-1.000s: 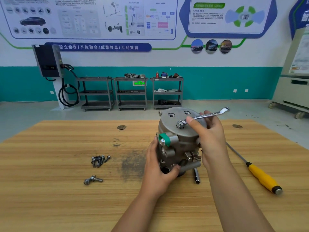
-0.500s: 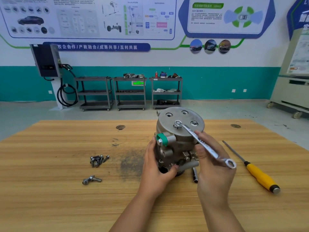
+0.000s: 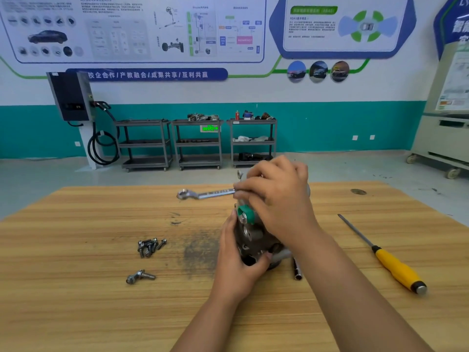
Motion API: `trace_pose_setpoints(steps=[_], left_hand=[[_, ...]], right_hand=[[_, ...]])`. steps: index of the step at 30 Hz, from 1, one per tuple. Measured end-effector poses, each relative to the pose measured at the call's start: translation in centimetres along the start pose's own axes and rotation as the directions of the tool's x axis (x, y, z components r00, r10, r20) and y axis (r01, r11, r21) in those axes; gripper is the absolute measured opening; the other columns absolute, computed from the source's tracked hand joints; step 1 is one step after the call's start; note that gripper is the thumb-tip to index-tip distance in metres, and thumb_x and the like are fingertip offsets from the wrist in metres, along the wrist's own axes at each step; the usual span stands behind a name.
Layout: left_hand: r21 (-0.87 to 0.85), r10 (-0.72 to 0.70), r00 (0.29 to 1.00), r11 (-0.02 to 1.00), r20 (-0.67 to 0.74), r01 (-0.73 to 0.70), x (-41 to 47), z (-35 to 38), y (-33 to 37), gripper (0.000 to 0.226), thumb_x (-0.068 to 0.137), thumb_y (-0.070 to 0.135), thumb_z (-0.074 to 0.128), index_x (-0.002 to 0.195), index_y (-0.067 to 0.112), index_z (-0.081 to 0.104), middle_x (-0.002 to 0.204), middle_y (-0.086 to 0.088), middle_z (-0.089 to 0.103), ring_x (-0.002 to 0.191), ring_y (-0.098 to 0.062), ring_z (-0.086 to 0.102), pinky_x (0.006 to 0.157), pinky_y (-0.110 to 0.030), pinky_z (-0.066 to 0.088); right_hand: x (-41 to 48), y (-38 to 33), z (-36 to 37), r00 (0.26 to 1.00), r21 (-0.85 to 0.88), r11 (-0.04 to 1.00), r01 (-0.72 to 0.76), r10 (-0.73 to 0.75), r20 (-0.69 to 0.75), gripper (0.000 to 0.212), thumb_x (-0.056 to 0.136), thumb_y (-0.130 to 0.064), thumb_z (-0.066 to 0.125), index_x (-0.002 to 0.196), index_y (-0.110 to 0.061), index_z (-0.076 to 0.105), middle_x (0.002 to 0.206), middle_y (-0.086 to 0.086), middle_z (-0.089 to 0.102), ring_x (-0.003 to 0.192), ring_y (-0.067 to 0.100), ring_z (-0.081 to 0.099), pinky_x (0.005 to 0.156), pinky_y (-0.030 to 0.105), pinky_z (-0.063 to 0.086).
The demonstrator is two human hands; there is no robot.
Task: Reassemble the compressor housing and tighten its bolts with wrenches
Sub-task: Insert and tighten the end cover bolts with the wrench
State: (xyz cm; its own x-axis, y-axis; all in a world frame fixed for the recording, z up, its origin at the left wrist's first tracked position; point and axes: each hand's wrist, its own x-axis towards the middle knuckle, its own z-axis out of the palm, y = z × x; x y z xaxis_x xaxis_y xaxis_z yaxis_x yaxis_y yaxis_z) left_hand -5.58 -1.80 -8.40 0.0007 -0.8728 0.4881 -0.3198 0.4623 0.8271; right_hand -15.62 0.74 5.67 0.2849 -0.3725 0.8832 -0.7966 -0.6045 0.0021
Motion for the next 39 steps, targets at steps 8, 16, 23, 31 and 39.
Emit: trace_pose_setpoints(steps=[8,16,23,31,39], left_hand=[[0.007,0.000,1.000,1.000,-0.007,0.000,-0.1,0.1,0.0,0.091,0.064,0.047,0.068,0.142,0.034,0.023,0.142,0.007,0.037,0.130,-0.009,0.038,0.107,-0.039,0.038],[0.018,-0.002,1.000,1.000,-0.005,0.003,-0.1,0.0,0.1,0.094,0.063,0.050,0.067,0.143,0.035,0.020,0.144,0.010,0.033,0.134,-0.007,0.032,0.110,-0.038,0.034],[0.029,0.017,1.000,0.999,-0.020,-0.017,-0.1,0.1,0.3,0.094,0.063,0.048,0.067,0.144,0.028,0.023,0.145,0.008,0.034,0.134,-0.008,0.032,0.109,-0.040,0.034],[0.015,0.003,1.000,1.000,-0.025,-0.002,0.0,0.1,0.1,0.091,0.062,0.045,0.068,0.142,0.029,0.027,0.140,0.006,0.039,0.130,-0.012,0.040,0.103,-0.043,0.042],[-0.053,-0.026,0.999,0.998,-0.033,0.024,0.0,0.1,-0.2,0.088,0.062,0.036,0.076,0.139,0.028,0.032,0.134,0.003,0.047,0.123,-0.014,0.049,0.097,-0.046,0.046]], right_hand=[[2.1,2.5,0.7,0.847,-0.139,0.864,-0.484,0.502,0.176,0.027,0.089,-0.050,0.054,0.097,-0.030,0.070,0.114,-0.007,0.057,0.115,0.021,0.036,0.079,0.034,0.015],[-0.4,5.3,0.4,0.534,0.170,0.506,-0.845,0.791,0.299,0.064,0.072,-0.062,0.058,0.124,-0.023,0.055,0.131,0.001,0.051,0.128,0.026,0.036,0.105,0.049,0.031],[-3.7,3.2,1.9,0.397,0.820,0.002,-0.573,0.875,0.276,0.048,0.071,-0.036,0.078,0.111,-0.033,0.051,0.109,-0.016,0.059,0.090,-0.004,0.059,0.060,0.010,0.045],[-5.9,-0.5,2.1,0.613,0.798,0.492,-0.349,0.764,-0.203,0.032,0.090,-0.013,0.061,0.102,-0.042,0.056,0.113,-0.012,0.065,0.114,0.003,0.056,0.097,0.027,0.046],[-7.0,-0.7,1.6,0.908,0.261,0.939,-0.225,0.300,-0.294,0.028,0.087,-0.017,0.052,0.110,-0.011,0.068,0.115,-0.001,0.066,0.107,0.020,0.053,0.091,0.045,0.041]])
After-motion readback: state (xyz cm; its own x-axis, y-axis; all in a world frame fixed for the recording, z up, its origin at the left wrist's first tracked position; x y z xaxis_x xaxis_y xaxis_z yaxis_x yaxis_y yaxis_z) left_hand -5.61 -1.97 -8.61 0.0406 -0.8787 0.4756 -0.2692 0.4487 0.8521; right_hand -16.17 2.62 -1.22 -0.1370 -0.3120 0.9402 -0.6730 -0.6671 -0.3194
